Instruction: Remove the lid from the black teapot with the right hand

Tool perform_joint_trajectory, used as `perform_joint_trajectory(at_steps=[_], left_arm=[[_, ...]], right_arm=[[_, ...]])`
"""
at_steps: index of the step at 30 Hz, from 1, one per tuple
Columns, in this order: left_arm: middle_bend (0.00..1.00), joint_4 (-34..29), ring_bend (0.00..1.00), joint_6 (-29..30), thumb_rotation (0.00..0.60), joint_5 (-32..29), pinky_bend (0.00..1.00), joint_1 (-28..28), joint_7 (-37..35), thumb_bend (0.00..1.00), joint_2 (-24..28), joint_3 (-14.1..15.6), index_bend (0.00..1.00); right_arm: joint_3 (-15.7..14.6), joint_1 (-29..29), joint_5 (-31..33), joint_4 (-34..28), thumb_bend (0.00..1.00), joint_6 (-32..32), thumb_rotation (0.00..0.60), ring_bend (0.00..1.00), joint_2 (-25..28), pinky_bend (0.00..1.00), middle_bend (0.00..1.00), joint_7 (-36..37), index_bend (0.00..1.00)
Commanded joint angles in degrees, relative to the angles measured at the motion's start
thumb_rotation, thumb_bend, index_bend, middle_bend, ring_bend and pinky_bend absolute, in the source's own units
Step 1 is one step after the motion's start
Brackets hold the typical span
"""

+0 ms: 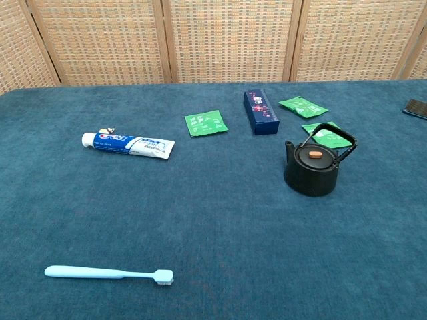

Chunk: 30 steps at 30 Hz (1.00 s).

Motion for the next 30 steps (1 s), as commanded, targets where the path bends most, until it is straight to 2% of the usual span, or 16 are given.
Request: perform_joint_trajectory(at_steps=[1, 6, 9, 12, 14, 17, 19, 25, 30], left_arm=[[0.00, 0.01, 0.00, -0.04, 0.600, 0.04, 0.00, -0.05, -0.01, 0.00, -0.06, -0.03, 0.00], [0.00, 0.08, 0.00, 0.54, 0.600, 0.32, 0.00, 0.17, -0.28, 0.00, -0.23, -0.13, 0.00], [0.00, 0.26, 0.00, 0.87, 0.600, 0.18, 0.00, 0.27, -0.39, 0.00, -0.36, -0.33, 0.00], [0.00, 0.34, 0.00, 0.50, 0.600, -0.49, 0.00, -0.07, -0.30, 0.00, -0.61, -0.75, 0.00], [0.00, 0.51, 0.00, 0.18, 0.600, -0.86, 0.00, -0.34, -0.11, 0.00, -0.84, -1.01, 0.00], [0.00, 0.87, 0.00, -0.32, 0.600, -1.86, 0.00, -0.77, 0.10, 0.00, -1.29, -1.55, 0.00], [0.00, 1.08, 0.00, -0.87, 0.600, -2.78, 0.00, -1.13, 0.21, 0.00, -1.51, -1.94, 0.00], [0.00, 1.69, 0.00, -2.95, 0.600, -5.67, 0.00, -2.38, 0.54, 0.00, -1.89, -3.03, 0.00], [0.00, 2.01, 0.00, -4.39, 0.600, -7.60, 0.00, -3.03, 0.72, 0.00, -2.04, -3.46, 0.00]], right_arm=[[0.06, -0.07, -0.18, -0.10, 0.00, -0.11, 0.600, 0.00, -0.02, 0.00, 0.00, -0.14, 0.00], [-0.07, 0.92, -1.52, -0.01, 0.00, -1.88, 0.600, 0.00, -0.01, 0.00, 0.00, -0.88, 0.00], [0.44, 2.98, -2.04, -1.12, 0.00, -4.82, 0.600, 0.00, 0.12, 0.00, 0.00, -0.67, 0.05], [2.15, 7.74, -2.97, -4.37, 0.02, -10.39, 0.600, 0.00, 1.34, 0.00, 0.00, -0.31, 0.16], [3.77, 11.00, -2.32, -7.32, 0.11, -14.53, 0.600, 0.00, 2.27, 0.00, 0.00, 0.04, 0.28], [7.38, 16.24, 0.95, -11.50, 0.24, -21.04, 0.600, 0.00, 2.70, 0.00, 0.00, 0.54, 0.45], [10.04, 19.67, 4.80, -12.73, 0.27, -25.26, 0.600, 0.00, 1.85, 0.00, 0.00, -1.05, 0.49], [14.80, 28.57, 17.17, -12.48, 0.32, -35.81, 0.600, 0.00, -2.95, 0.00, 0.00, -8.16, 0.51], [16.04, 33.94, 25.72, -10.94, 0.34, -39.70, 0.600, 0.00, -7.04, 0.00, 0.00, -14.66, 0.51]])
